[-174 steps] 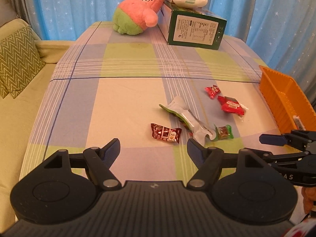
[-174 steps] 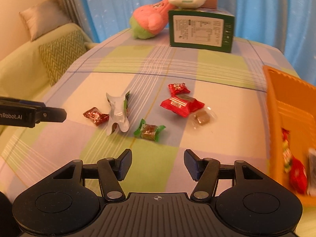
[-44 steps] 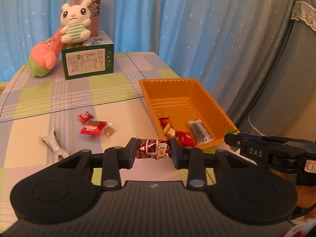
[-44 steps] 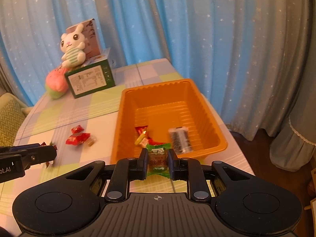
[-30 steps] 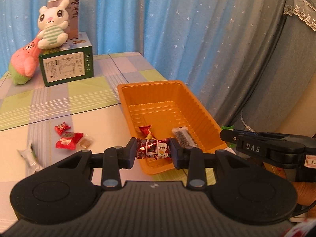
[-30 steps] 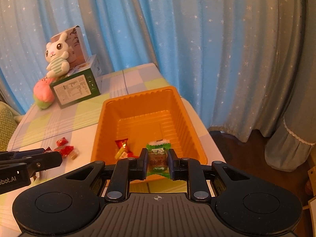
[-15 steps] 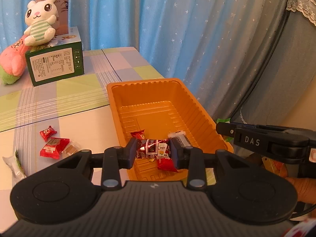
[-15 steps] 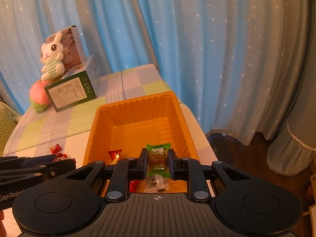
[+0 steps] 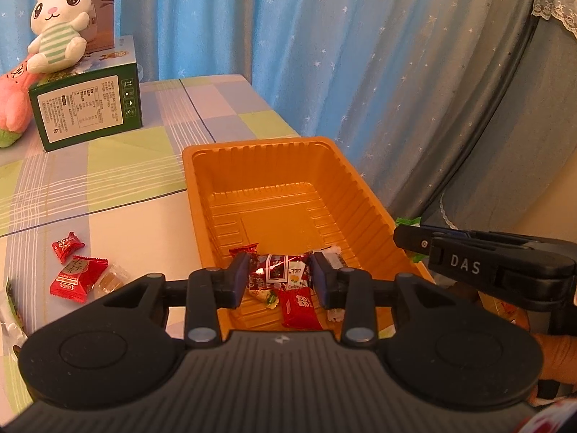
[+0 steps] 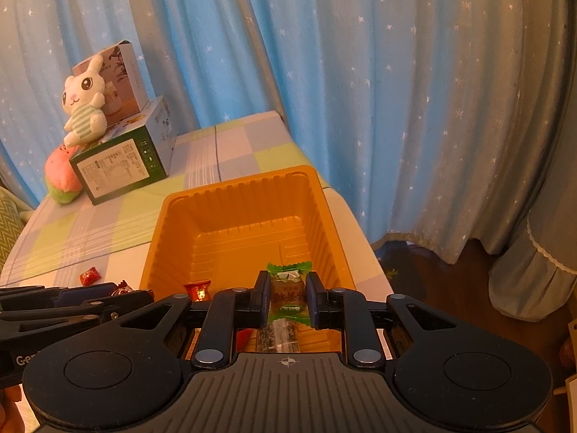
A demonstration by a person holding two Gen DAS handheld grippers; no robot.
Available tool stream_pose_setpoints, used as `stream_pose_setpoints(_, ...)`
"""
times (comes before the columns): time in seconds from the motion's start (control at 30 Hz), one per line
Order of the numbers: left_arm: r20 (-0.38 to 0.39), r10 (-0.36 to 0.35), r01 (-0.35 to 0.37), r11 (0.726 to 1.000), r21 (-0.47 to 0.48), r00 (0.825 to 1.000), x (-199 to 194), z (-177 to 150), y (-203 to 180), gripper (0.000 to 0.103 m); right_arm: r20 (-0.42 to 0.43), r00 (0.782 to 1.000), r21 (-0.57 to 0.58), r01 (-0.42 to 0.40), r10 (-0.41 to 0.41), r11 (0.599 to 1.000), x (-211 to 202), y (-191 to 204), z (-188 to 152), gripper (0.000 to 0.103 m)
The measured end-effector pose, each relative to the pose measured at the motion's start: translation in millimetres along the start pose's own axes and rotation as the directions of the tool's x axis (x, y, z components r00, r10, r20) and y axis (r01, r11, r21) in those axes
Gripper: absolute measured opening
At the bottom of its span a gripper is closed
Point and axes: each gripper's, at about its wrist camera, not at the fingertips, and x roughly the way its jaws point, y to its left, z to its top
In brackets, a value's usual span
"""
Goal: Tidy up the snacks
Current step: 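Open both tools to release the candies into the tray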
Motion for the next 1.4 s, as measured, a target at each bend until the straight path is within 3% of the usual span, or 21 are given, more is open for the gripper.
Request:
stream_pose_setpoints(0.07,-0.008,0.002,-0.002,1.000,-0.005,1.000,3.9,-0.2,0.8,0.041,-0.003,1.000,0.001,0.000,0.000,1.000,1.1,-1.4,-0.9,0.021)
stream_pose_setpoints(0.13,-0.009,-0.001,0.001,1.000,-0.015,1.000,5.1,-0.4,3.0,0.060,-0.006,1.000,0.005,-0.001,0.001,1.000,2.9,-2.6,-0.3,0.021)
stream_pose_setpoints(0.17,-0.006,0.001,-0.001,1.000,-0.023,1.000,4.5,-0.5,4.5,0.061,-0.006,1.000,0.007,0.000,0.001,1.000,3.4,-3.4,-0.2,0.021)
stream_pose_setpoints(0.47,-0.008,0.032,-0.032,0.997,-0.069,0.999,-6.9,-7.4,21.4,0.062,-0.012,1.000,0.028,-0.005,0.005,1.000,4.4,-5.9,0.6,0.021)
stream_pose_setpoints(0.97,0.001,0.043,-0.043,0.997,-0.065,0.999,-17.4,-13.4,26.4,0.063,-0.015,1.000,0.039,-0.026,0.027,0.999,3.6,0.2,4.0,0.021)
stream_pose_setpoints(1.13,-0.001,0.049,-0.049,0.996,-0.069,0.999,-19.0,-15.8,28.8,0.063,-0.022,0.995,0.069,-0.096,0.098,0.993,6.8,-2.7,6.2,0.022)
stream_pose_setpoints(1.17,-0.001,0.051,-0.051,0.996,-0.071,0.999,-19.7,-16.6,29.4,0.063,-0.016,0.995,0.077,-0.100,0.101,0.992,6.2,-3.6,6.8,0.022)
stream_pose_setpoints(1.2,-0.001,0.051,-0.051,0.996,-0.072,0.999,-20.9,-17.5,30.0,0.063,-0.007,0.995,0.084,-0.095,0.096,0.992,4.8,-4.4,7.0,0.031)
stream_pose_setpoints(1.23,-0.002,0.051,-0.051,0.996,-0.074,0.999,-22.0,-18.2,30.8,0.063,0.002,0.996,0.094,-0.093,0.093,0.991,3.1,-6.1,6.7,0.048)
stream_pose_setpoints(1.27,-0.001,0.052,-0.052,0.996,-0.074,0.999,-23.3,-19.0,31.3,0.063,0.010,0.995,0.109,-0.095,0.095,0.989,1.3,-7.9,6.3,0.053)
stream_pose_setpoints(1.4,0.002,0.059,-0.058,0.995,-0.081,0.998,-30.8,-23.3,34.3,0.063,0.017,0.997,0.140,-0.083,0.081,0.987,-7.2,-13.6,3.6,0.055)
